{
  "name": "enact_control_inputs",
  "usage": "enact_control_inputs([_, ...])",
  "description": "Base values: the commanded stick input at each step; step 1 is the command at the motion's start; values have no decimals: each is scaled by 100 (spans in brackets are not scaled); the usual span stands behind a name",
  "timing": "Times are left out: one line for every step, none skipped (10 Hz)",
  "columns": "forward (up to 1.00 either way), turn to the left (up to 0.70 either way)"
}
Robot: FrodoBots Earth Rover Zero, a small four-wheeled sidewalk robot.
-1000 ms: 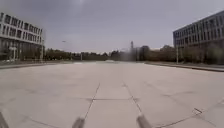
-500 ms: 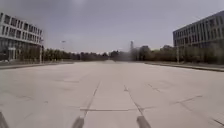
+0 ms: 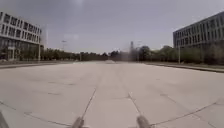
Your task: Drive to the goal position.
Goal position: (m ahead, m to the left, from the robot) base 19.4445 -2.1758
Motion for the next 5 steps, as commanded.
enact_control_inputs([70,0])
enact_control_inputs([70,0])
enact_control_inputs([70,0])
enact_control_inputs([70,0])
enact_control_inputs([70,0])
